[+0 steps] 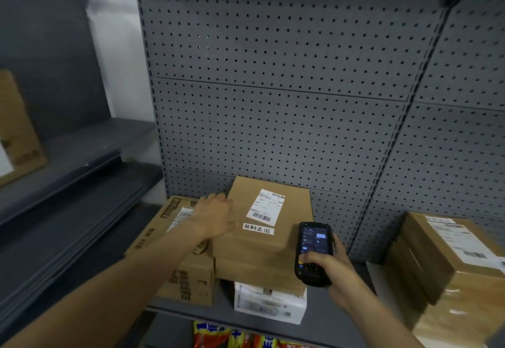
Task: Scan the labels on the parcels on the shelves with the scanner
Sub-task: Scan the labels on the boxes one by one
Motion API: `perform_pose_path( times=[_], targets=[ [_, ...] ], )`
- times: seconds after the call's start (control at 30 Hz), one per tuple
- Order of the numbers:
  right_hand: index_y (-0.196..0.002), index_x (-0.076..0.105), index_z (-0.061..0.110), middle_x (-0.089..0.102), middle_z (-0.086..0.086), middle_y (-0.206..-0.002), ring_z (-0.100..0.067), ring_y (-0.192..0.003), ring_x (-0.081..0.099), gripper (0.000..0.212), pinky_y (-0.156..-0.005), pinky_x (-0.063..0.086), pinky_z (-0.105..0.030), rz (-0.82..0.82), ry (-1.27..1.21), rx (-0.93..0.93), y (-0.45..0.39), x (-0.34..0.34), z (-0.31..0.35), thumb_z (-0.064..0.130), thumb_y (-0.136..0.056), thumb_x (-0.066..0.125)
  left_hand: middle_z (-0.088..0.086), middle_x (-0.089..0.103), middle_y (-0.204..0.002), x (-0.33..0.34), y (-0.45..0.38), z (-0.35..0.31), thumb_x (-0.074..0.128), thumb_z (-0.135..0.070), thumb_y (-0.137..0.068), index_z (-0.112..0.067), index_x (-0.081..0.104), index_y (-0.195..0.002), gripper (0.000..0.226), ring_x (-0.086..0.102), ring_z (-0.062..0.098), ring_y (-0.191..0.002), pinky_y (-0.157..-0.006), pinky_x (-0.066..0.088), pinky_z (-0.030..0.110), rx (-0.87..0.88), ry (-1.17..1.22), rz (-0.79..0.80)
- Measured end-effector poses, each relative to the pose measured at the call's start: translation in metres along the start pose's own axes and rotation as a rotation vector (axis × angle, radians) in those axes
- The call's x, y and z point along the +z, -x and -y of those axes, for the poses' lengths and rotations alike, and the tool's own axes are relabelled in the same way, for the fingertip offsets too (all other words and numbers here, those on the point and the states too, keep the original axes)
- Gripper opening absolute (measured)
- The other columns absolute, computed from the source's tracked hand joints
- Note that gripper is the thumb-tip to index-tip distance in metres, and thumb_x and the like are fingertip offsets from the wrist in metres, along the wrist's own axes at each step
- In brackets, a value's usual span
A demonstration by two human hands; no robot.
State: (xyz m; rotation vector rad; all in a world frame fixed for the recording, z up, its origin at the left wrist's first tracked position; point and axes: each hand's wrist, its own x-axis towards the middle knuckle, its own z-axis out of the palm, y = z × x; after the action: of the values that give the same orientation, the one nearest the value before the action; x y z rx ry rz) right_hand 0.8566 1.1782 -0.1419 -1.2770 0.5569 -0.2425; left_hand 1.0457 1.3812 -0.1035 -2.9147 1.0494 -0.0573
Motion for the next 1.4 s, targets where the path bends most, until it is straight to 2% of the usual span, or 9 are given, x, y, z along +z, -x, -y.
perform_pose_path(
  times=[0.07,0.2,0.33,0.53,0.63,0.77,0.97,1.2,1.4],
  targets=[
    [-0.13,0.05,0.021,0.067,-0.018,-0.115,-0.036,-0.097,0.067,0.08,-0.062,0.057,-0.038,0.001,0.004,0.0,-0.001,0.004,-0.001,-0.013,-0.063,0.078,0.01,0.045,-0.128,0.004,0.002,0.01,0.047,-0.058,-0.088,-0.016,0.044,-0.132,0.061,0.043,0.027,-0.118,-0.095,0.039,0.039,-0.005,0.026,0.009],
    [-0.126,0.054,0.022,0.068,-0.017,-0.114,-0.037,-0.1,0.066,0.081,-0.072,0.056,-0.041,-0.01,0.035,-0.019,-0.006,0.009,0.003,-0.008,-0.056,0.081,0.011,0.041,-0.134,0.017,0.003,0.022,0.041,-0.072,-0.083,-0.019,0.038,-0.136,0.075,0.043,0.029,-0.12,-0.099,0.038,0.04,-0.012,0.062,0.077],
    [-0.128,0.051,0.022,0.066,-0.017,-0.116,-0.036,-0.1,0.066,0.073,-0.071,0.056,-0.041,-0.014,0.038,-0.027,-0.006,0.014,0.003,-0.015,-0.069,0.074,0.01,0.035,-0.143,0.033,0.003,0.03,0.051,-0.076,-0.074,-0.024,0.024,-0.143,0.091,0.04,0.028,-0.127,-0.104,0.038,0.042,-0.02,0.319,0.173],
    [-0.131,0.05,0.025,0.067,-0.013,-0.114,-0.035,-0.101,0.066,0.08,-0.082,0.057,-0.049,-0.042,0.072,-0.003,-0.008,0.01,0.001,-0.012,-0.066,0.077,0.006,0.021,-0.154,0.053,0.007,0.019,0.073,-0.069,-0.059,-0.041,-0.002,-0.145,0.117,0.035,0.023,-0.134,-0.111,0.035,0.041,0.009,0.619,0.228],
    [-0.131,0.049,0.028,0.067,-0.011,-0.115,-0.034,-0.103,0.065,0.082,-0.089,0.055,-0.054,-0.047,0.083,0.004,-0.006,0.008,0.001,-0.012,-0.065,0.078,0.006,0.017,-0.155,0.062,0.008,0.012,0.076,-0.059,-0.064,-0.04,-0.004,-0.147,0.117,0.03,0.022,-0.136,-0.113,0.031,0.041,-0.007,0.728,0.172],
    [-0.13,0.05,0.027,0.067,-0.012,-0.115,-0.034,-0.103,0.065,0.082,-0.084,0.057,-0.049,-0.038,0.061,0.012,-0.003,0.006,0.002,-0.012,-0.064,0.078,0.003,0.012,-0.155,0.066,0.013,0.003,0.072,-0.046,-0.078,-0.033,-0.014,-0.149,0.112,0.027,0.018,-0.137,-0.115,0.027,0.036,0.009,0.738,0.14],
    [-0.125,0.055,0.023,0.07,-0.013,-0.113,-0.033,-0.102,0.067,0.071,-0.074,0.055,-0.04,0.046,0.018,-0.005,0.01,0.003,0.014,-0.011,-0.067,0.076,-0.005,-0.004,-0.159,0.07,0.024,-0.017,0.072,-0.037,-0.079,-0.037,-0.018,-0.146,0.113,0.014,0.016,-0.144,-0.119,0.02,0.041,0.065,0.694,-0.039],
    [-0.127,0.055,0.026,0.07,-0.014,-0.116,-0.034,-0.101,0.069,0.08,-0.062,0.058,-0.033,0.183,-0.047,-0.052,0.033,0.009,0.041,0.0,-0.054,0.076,-0.007,-0.023,-0.156,0.061,0.03,-0.038,0.072,-0.024,-0.081,-0.045,-0.026,-0.138,0.115,-0.001,0.011,-0.143,-0.119,0.02,0.042,0.091,0.57,-0.312],
    [-0.128,0.055,0.02,0.068,-0.022,-0.122,-0.038,-0.101,0.068,0.075,-0.062,0.058,-0.033,0.309,-0.099,-0.023,0.053,0.013,0.056,-0.003,-0.06,0.074,0.002,-0.016,-0.157,0.055,0.026,-0.055,0.07,-0.026,-0.081,-0.044,-0.035,-0.137,0.12,0.004,0.023,-0.146,-0.114,0.021,0.04,0.018,0.516,-0.557]
  ],
)
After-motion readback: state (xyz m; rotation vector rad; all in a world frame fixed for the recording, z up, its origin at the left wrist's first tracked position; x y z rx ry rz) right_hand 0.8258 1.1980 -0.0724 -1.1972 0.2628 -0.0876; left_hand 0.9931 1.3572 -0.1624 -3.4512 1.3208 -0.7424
